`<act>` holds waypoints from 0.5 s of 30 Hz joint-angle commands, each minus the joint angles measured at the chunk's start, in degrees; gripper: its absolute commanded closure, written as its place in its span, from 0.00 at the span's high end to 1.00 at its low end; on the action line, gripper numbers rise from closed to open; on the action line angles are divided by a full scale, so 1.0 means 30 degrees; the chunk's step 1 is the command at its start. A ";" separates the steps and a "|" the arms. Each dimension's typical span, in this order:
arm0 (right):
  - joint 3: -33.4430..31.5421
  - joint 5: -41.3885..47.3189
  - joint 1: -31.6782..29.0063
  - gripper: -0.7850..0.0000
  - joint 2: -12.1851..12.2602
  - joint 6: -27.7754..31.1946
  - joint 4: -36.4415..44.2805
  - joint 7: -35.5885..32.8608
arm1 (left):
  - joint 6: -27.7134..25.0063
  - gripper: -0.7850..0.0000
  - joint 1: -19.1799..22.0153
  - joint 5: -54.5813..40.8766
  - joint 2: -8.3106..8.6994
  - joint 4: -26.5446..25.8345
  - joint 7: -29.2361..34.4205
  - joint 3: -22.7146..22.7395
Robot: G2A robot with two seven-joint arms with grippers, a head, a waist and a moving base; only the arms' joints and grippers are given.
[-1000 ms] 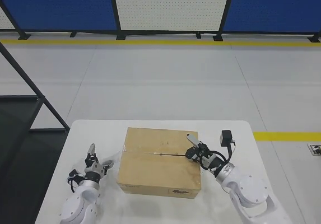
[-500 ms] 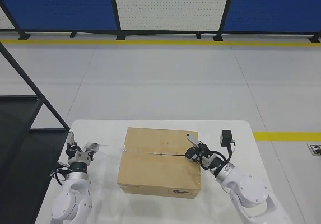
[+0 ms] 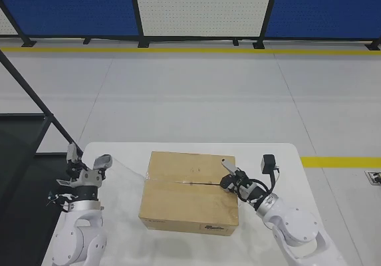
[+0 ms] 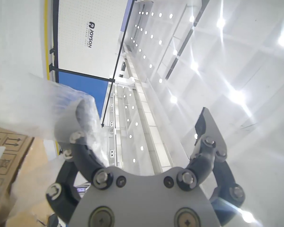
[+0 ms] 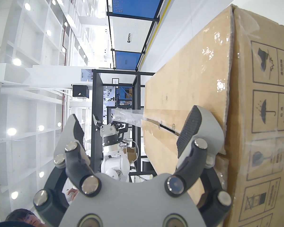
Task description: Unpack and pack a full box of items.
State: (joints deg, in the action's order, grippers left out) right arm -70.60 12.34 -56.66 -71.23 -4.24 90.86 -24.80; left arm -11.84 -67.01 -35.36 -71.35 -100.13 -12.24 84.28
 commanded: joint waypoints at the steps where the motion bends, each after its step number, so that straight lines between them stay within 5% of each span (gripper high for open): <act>1: 0.0000 0.0000 0.0000 1.00 0.0000 0.0000 0.0000 0.0000 | 0.0045 1.00 0.0049 0.0474 -0.0039 -0.0257 -0.0040 -0.0134; 15: -0.0176 -0.0079 -0.0582 1.00 0.0018 -0.0100 0.0415 0.0030 | 0.0476 1.00 0.0877 0.2880 -0.0422 -0.1436 -0.0084 -0.1530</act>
State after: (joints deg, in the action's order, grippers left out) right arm -71.07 12.10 -58.34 -71.18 -4.49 92.05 -24.65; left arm -10.43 -64.52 -27.24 -72.56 -104.19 -12.53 79.87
